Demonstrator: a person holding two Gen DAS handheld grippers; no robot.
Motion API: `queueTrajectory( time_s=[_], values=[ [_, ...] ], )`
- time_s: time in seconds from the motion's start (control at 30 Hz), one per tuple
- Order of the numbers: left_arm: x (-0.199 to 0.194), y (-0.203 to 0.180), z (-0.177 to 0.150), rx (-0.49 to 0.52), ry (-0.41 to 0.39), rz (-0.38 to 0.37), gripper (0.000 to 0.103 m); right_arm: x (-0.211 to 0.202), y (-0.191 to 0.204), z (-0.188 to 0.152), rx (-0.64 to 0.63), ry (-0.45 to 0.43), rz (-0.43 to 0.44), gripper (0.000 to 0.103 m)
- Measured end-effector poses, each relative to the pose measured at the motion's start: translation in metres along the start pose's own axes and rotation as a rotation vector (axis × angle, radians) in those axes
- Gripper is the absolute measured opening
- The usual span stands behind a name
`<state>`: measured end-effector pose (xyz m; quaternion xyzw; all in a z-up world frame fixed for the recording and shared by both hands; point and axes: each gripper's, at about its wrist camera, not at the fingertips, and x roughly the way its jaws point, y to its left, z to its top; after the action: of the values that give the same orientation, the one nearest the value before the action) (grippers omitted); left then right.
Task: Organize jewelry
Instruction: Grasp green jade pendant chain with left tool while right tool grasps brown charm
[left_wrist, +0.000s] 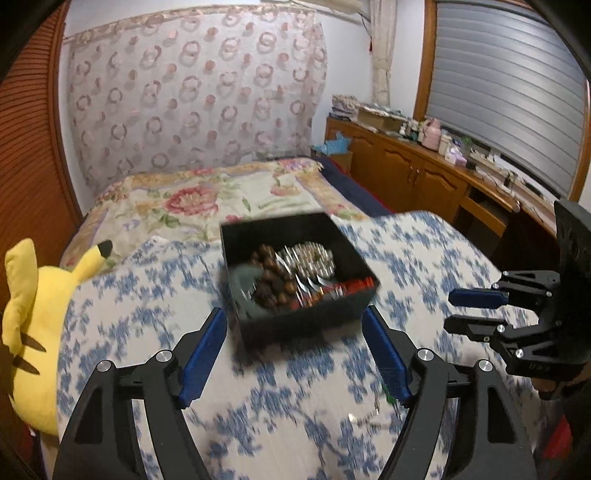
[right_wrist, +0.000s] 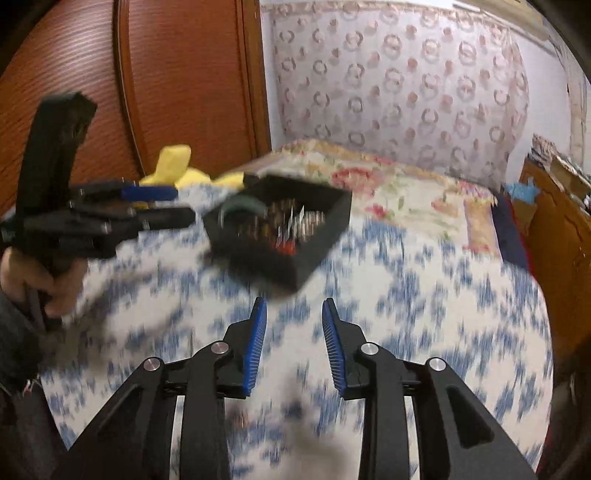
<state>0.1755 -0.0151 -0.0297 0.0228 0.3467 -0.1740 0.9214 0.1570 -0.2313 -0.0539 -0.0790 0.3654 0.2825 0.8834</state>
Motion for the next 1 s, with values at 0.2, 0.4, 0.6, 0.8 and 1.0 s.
queueTrajectory(
  time_s=[0.2, 0.4, 0.6, 0.8, 1.0],
  values=[
    [0.003, -0.012, -0.029, 0.019, 0.060, -0.020, 0.072, 0.001, 0.010, -0.040, 0.009, 0.079, 0.023, 0.034],
    [0.011, -0.023, -0.047, 0.034, 0.114, -0.035, 0.072, 0.005, 0.024, -0.048, -0.022, 0.117, 0.040, 0.034],
    [0.015, -0.029, -0.055, 0.043, 0.143, -0.045, 0.072, 0.012, 0.032, -0.049, -0.079, 0.146, 0.027, 0.014],
    [0.021, -0.041, -0.053, 0.082, 0.158, -0.055, 0.070, 0.002, 0.021, -0.049, -0.066, 0.114, 0.019, 0.012],
    [0.032, -0.053, -0.050, 0.095, 0.178, -0.084, 0.045, -0.004, 0.007, -0.049, -0.034, 0.090, 0.008, 0.012]
  ],
)
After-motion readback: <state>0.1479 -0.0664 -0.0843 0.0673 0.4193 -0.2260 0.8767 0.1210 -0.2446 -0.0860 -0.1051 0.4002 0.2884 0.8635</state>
